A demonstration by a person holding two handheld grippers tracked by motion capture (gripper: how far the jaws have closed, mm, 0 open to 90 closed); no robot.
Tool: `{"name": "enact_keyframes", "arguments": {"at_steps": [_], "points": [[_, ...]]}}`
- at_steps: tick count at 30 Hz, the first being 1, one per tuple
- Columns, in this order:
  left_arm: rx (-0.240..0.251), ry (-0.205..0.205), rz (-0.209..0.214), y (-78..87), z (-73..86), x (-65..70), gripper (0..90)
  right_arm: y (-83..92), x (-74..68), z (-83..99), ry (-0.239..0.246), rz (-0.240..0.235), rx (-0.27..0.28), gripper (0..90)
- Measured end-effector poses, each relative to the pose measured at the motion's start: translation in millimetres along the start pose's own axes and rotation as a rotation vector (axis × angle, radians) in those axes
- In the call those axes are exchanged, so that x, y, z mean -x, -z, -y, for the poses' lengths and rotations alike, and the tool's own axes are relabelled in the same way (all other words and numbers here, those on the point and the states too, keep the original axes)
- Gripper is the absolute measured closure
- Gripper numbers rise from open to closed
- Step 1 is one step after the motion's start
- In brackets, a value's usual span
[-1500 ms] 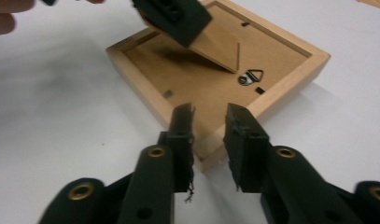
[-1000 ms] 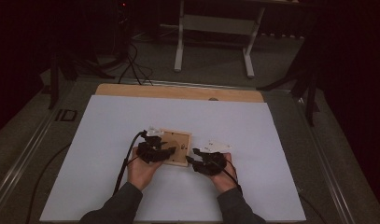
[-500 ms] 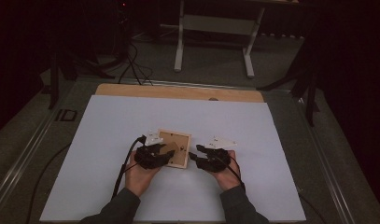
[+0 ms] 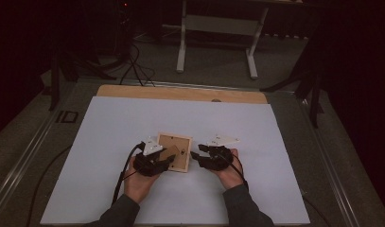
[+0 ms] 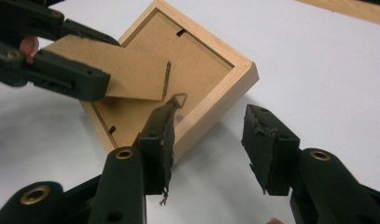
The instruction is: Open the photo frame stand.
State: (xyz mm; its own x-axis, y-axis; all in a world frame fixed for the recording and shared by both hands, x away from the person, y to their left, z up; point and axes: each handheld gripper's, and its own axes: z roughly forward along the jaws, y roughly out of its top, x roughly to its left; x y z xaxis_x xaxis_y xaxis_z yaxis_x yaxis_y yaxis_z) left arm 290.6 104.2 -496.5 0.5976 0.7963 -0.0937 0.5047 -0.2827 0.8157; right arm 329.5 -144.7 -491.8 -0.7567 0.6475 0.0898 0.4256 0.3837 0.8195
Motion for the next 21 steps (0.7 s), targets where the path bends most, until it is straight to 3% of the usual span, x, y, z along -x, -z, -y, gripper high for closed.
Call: {"name": "enact_keyframes", "arguments": {"at_steps": [13,21], "points": [[0.031,-0.015,0.007,2.9,6.3,-0.2,56.7,-10.9,7.9,-6.0,-0.045,-0.046,-0.012,50.7],[0.056,-0.046,0.010,3.7,9.7,0.3,56.7,-16.1,19.8,-7.8,-0.116,-0.099,-0.006,48.8]]}}
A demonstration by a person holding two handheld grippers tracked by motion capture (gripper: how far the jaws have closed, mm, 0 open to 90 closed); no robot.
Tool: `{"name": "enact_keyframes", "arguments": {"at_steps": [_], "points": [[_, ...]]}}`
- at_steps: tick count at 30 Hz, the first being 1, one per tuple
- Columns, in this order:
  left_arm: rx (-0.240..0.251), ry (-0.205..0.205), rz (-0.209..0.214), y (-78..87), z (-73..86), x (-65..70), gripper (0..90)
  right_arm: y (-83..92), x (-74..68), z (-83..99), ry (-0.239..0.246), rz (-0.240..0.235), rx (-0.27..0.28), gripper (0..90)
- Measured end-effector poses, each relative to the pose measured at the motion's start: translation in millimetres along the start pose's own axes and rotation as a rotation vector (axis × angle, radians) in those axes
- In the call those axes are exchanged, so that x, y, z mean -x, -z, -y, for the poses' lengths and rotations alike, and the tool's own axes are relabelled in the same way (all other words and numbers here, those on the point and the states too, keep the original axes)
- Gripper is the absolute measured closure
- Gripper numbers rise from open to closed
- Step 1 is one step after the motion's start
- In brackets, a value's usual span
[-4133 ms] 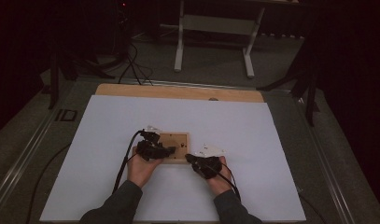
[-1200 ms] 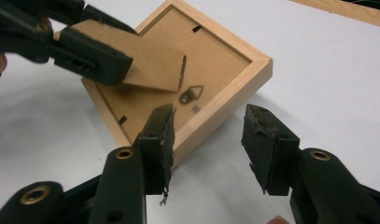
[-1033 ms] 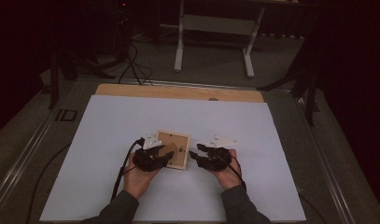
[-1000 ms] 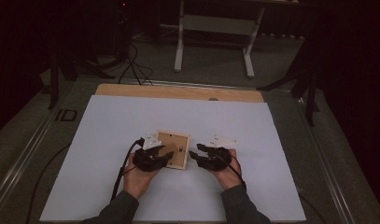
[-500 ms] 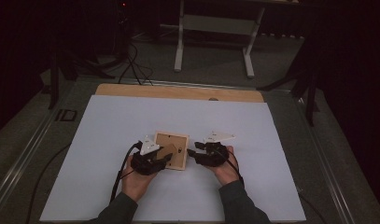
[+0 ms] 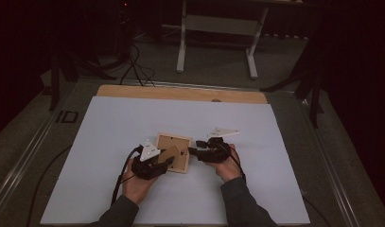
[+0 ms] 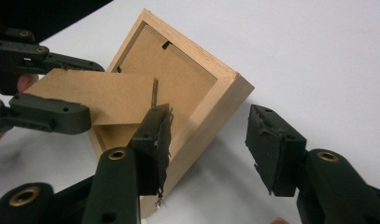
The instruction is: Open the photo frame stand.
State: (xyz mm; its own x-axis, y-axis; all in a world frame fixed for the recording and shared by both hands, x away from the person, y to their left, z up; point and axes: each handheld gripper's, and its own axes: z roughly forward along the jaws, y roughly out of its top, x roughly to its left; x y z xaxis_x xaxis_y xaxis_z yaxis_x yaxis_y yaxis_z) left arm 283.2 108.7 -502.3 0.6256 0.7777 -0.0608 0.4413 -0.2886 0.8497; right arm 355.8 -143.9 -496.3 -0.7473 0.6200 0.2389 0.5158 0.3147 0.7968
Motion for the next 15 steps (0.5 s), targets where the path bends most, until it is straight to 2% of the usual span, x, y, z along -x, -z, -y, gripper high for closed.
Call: {"name": "enact_keyframes", "arguments": {"at_steps": [4,9,15], "points": [[0.007,-0.027,-0.004,1.1,0.8,1.6,56.7,-5.9,2.5,-1.9,-0.014,-0.035,-0.010,46.5],[0.026,-0.068,-0.020,2.3,3.4,5.4,56.5,-13.4,3.9,-7.9,-0.026,-0.045,-0.026,39.4],[0.044,-0.093,-0.011,3.6,5.5,5.5,56.6,-20.2,8.5,-8.9,-0.055,-0.074,-0.042,37.1]]}}
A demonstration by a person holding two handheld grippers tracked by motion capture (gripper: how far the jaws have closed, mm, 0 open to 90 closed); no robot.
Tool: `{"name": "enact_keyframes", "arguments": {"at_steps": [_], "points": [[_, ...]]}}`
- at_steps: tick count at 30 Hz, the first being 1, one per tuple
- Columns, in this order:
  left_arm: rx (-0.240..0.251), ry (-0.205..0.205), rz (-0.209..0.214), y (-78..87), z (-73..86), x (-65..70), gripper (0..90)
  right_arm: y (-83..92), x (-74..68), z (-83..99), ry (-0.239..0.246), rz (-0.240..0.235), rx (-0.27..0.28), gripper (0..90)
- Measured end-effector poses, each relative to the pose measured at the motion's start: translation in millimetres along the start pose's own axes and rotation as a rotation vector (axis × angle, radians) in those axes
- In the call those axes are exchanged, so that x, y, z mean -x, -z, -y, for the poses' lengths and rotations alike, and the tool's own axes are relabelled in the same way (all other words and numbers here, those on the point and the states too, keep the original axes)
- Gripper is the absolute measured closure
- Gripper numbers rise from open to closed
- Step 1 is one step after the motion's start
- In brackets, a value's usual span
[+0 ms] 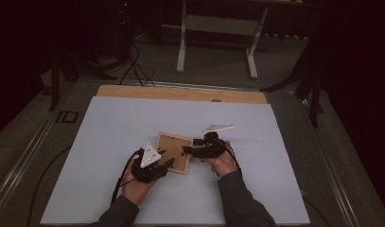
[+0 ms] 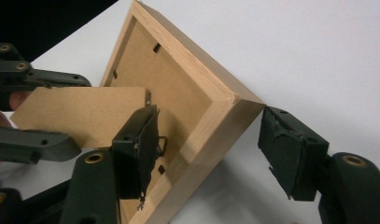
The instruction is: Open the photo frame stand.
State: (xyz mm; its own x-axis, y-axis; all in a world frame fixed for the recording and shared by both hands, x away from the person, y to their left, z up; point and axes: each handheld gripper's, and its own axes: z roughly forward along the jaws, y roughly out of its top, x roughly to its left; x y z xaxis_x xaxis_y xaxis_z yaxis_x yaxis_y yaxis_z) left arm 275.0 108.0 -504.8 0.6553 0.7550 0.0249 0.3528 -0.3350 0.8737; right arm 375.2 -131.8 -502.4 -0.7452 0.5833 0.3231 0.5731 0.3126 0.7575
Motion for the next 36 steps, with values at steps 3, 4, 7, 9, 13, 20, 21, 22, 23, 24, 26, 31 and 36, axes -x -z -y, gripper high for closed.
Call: {"name": "enact_keyframes", "arguments": {"at_steps": [3,4,7,9,13,20,21,22,23,24,26,31,36], "points": [[0.001,-0.001,0.006,0.1,0.2,-0.9,56.6,-3.0,2.0,0.4,-0.004,-0.019,-0.006,40.3],[0.001,0.014,0.013,0.3,1.0,-3.0,56.5,-2.8,1.5,0.1,0.001,-0.027,0.000,40.9],[-0.007,0.044,0.021,-0.3,2.7,-6.7,56.2,-2.2,0.1,0.1,0.015,-0.012,0.005,44.0],[-0.011,0.052,0.029,-0.7,3.2,-8.7,56.2,-1.5,-0.8,0.2,0.018,0.006,0.008,45.5],[-0.018,0.056,0.035,-0.9,3.2,-9.1,56.0,-0.7,-3.7,-0.2,0.034,0.020,0.008,45.7],[-0.073,0.170,0.103,-4.6,4.1,-19.0,54.7,5.4,-10.8,-3.0,0.073,0.009,0.047,51.9],[-0.080,0.180,0.115,-4.5,4.3,-20.3,54.9,6.0,-11.8,-3.2,0.079,0.008,0.049,52.3],[-0.087,0.188,0.123,-4.3,4.2,-21.1,55.1,6.4,-12.6,-3.2,0.080,0.010,0.049,52.4],[-0.094,0.193,0.128,-4.1,4.1,-21.6,55.5,6.8,-13.1,-3.2,0.081,0.011,0.050,52.7],[-0.104,0.198,0.134,-4.1,3.8,-22.2,56.4,7.3,-13.3,-3.2,0.082,0.008,0.052,53.2],[-0.119,0.201,0.156,-4.4,3.3,-22.5,60.1,8.3,-14.3,-3.3,0.087,0.005,0.056,54.0],[-0.138,0.166,0.160,-3.4,0.8,-19.7,64.7,11.7,-19.2,-4.4,0.113,0.004,0.069,56.1],[-0.137,0.145,0.136,-4.1,-2.0,-19.0,66.4,18.2,-24.9,-5.4,0.144,0.027,0.098,60.1]]}}
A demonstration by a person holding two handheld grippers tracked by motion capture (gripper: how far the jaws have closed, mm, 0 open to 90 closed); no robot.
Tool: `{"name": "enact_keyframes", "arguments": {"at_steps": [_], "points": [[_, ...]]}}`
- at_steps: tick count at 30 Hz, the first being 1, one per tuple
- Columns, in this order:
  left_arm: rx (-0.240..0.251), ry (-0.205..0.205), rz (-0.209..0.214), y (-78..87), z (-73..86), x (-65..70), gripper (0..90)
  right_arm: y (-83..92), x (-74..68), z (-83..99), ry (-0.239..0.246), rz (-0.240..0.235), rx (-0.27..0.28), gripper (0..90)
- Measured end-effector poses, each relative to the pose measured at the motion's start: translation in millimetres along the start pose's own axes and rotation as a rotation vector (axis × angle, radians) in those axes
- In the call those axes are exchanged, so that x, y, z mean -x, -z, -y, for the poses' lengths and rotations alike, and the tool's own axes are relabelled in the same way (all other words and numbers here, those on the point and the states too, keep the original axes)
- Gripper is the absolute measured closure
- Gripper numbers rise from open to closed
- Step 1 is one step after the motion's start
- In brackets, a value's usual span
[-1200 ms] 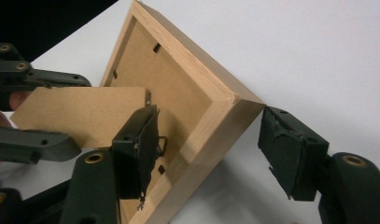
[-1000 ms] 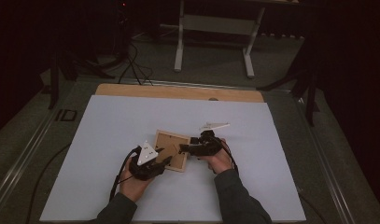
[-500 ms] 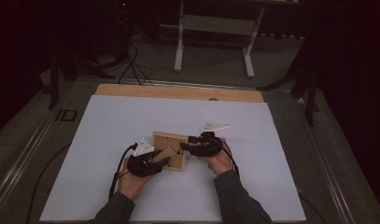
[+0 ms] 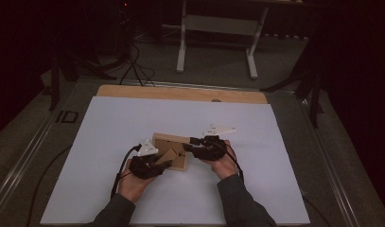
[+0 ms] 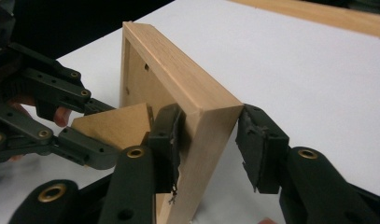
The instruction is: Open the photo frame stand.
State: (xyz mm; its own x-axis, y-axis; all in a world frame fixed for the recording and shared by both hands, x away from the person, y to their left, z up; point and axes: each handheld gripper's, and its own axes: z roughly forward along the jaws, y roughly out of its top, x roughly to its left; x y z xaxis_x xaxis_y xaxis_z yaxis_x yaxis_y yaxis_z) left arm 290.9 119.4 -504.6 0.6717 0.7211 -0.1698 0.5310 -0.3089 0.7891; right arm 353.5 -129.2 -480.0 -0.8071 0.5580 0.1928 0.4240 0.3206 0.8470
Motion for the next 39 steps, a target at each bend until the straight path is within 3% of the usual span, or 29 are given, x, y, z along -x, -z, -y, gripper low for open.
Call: {"name": "enact_keyframes", "arguments": {"at_steps": [6,12,18,24,27,28,31,39], "points": [[0.009,-0.011,-0.007,-3.9,-0.7,-3.6,67.3,1.5,-6.3,-2.1,0.050,0.048,0.014,60.5],[0.016,-0.045,-0.046,-9.5,-3.9,-3.6,67.2,2.3,-10.7,-4.3,0.093,0.105,0.015,60.6],[0.013,-0.060,-0.054,-13.9,-3.9,-5.0,68.1,3.9,-12.3,-4.7,0.110,0.119,0.011,60.7],[-0.008,-0.063,-0.059,-16.5,-1.9,-6.4,67.8,1.6,-16.2,-4.2,0.120,0.101,0.007,60.7],[-0.008,-0.054,-0.049,-15.5,-1.3,-7.9,67.0,1.6,-17.1,-3.7,0.118,0.094,0.007,60.6],[0.005,-0.017,-0.007,-14.1,-0.8,-10.7,66.0,1.9,-18.1,-3.0,0.122,0.085,0.005,60.3],[0.020,0.020,0.038,-10.8,0.3,-13.8,63.7,2.8,-20.4,-1.0,0.134,0.067,-0.005,59.5],[0.011,0.066,0.088,-4.2,4.1,-15.1,60.1,5.7,-22.4,6.3,0.106,0.020,0.002,58.4]]}}
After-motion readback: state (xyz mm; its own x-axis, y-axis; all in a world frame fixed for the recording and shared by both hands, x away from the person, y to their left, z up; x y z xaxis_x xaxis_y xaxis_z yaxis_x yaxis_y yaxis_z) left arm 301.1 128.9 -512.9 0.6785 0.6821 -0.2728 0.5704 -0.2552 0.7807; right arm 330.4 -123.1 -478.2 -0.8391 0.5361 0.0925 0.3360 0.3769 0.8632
